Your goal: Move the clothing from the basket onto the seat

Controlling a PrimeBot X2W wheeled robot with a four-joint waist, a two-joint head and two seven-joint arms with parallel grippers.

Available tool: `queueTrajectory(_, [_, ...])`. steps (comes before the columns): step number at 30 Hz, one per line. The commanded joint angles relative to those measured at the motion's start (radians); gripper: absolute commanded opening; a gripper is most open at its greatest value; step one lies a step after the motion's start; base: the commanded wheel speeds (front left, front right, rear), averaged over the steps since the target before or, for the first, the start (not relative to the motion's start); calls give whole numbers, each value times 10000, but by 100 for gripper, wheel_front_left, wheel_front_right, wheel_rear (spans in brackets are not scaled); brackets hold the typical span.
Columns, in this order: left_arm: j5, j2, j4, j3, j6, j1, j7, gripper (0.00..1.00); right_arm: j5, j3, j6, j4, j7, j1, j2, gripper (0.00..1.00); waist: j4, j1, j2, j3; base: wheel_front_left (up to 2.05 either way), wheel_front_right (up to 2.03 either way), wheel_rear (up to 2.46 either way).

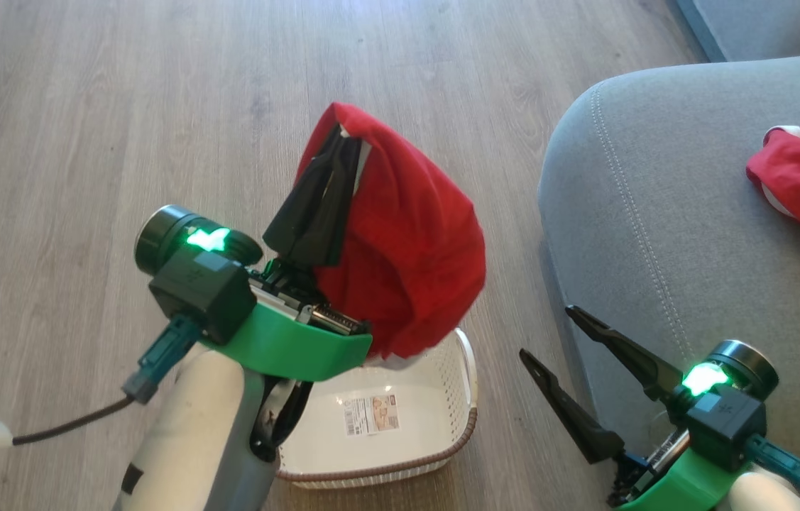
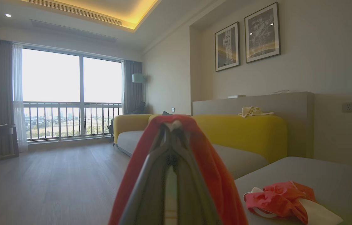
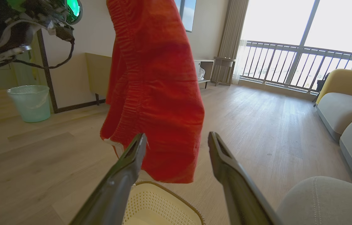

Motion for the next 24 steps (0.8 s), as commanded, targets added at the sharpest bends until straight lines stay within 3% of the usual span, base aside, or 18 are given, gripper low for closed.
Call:
queueTrajectory(1, [138, 87, -360, 254, -50, -304, -49, 0, 177, 126, -2, -371, -65, -311, -252, 100, 16, 1, 0, 27, 0, 0, 0])
queueTrajectory(10, [434, 87, -403, 64, -272, -292, -49, 0, 642, 643, -2, -441, -65, -856, -858, 100, 190, 1, 0, 108, 0, 0, 0])
queueTrajectory(24, [459, 87, -449, -112, -357, -324, -49, 0, 1657, 1901, -2, -67, 494, -2647, -2780, 100, 283, 1, 0, 151, 0, 0, 0])
